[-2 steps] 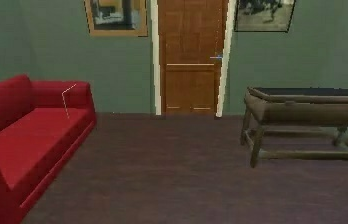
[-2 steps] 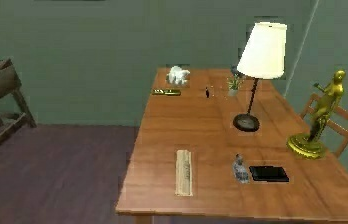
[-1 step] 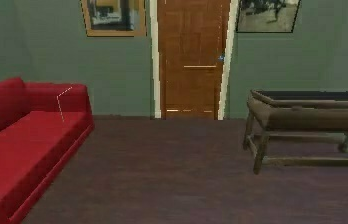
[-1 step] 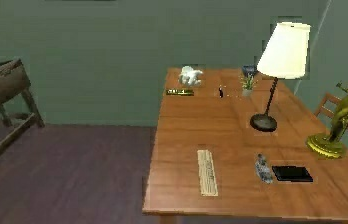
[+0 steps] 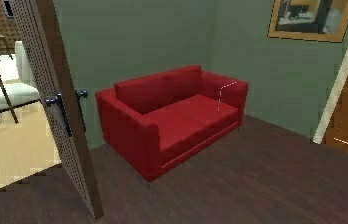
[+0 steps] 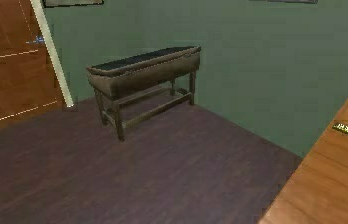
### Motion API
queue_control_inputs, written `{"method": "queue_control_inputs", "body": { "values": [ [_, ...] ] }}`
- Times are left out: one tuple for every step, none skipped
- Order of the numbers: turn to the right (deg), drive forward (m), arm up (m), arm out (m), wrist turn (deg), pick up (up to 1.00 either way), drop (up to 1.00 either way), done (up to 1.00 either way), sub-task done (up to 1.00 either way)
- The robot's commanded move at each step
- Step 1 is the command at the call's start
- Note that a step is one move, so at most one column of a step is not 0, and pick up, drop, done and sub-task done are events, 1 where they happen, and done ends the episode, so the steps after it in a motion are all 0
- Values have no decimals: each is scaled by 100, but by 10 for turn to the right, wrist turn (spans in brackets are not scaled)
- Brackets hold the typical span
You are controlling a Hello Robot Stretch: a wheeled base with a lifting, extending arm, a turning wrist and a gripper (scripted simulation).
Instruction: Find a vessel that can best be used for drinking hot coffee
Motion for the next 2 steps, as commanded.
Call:
{"method": "queue_control_inputs", "body": {
  "values": [
    [-60,0,0,0,0,0,0,0,0],
    [0,35,0,0,0,0,0,0,0]
  ]
}}
